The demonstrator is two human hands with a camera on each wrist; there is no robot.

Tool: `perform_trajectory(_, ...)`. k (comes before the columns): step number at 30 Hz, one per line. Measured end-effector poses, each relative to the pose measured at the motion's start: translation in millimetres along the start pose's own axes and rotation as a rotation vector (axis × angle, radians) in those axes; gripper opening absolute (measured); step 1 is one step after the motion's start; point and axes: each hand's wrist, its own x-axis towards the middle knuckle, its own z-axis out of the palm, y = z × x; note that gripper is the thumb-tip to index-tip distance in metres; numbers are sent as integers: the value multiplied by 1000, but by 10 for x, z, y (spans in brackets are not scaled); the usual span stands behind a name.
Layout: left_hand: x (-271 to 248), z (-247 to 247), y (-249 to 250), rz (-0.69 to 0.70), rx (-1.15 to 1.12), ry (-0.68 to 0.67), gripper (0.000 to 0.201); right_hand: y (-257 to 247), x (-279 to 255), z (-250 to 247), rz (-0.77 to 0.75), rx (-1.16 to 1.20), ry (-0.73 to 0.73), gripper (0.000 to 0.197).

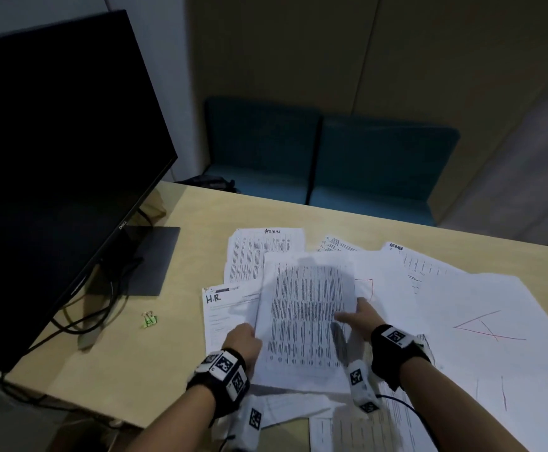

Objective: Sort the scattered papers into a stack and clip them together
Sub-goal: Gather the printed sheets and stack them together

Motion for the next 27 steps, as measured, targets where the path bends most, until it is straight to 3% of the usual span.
perform_trajectory(3, -58, -74, -26, -52, -68, 158, 12, -86, -110, 45, 10, -118, 47, 39)
perform_trajectory(6, -82, -194, -77, -292, -230, 411, 53, -110, -155, 74, 6, -149, 87, 38)
perform_trajectory(8, -102, -254, -104, -470, -256, 411, 63, -117, -179, 92, -8, -166, 96, 36)
perform_trajectory(10, -82, -260, -142, -489, -297, 386, 64, -129, -207, 97, -14, -162, 104, 26)
perform_trajectory(13, -42, -238, -211, -381, -362, 339, 53, -123, -249, 107, -8, -175, 98, 26)
perform_trajectory(16, -70, -360, -178, -262, -264, 359, 29, -122, -289, 103, -5, -185, 91, 35)
perform_trajectory(23, -263, -1119, 479, 158, 410, 595, 23, -122, -364, 95, 11, -188, 79, 47)
perform_trajectory(27, -407, -1498, 807, 328, 462, 691, 23, -121, -417, 79, -22, -112, 59, 58)
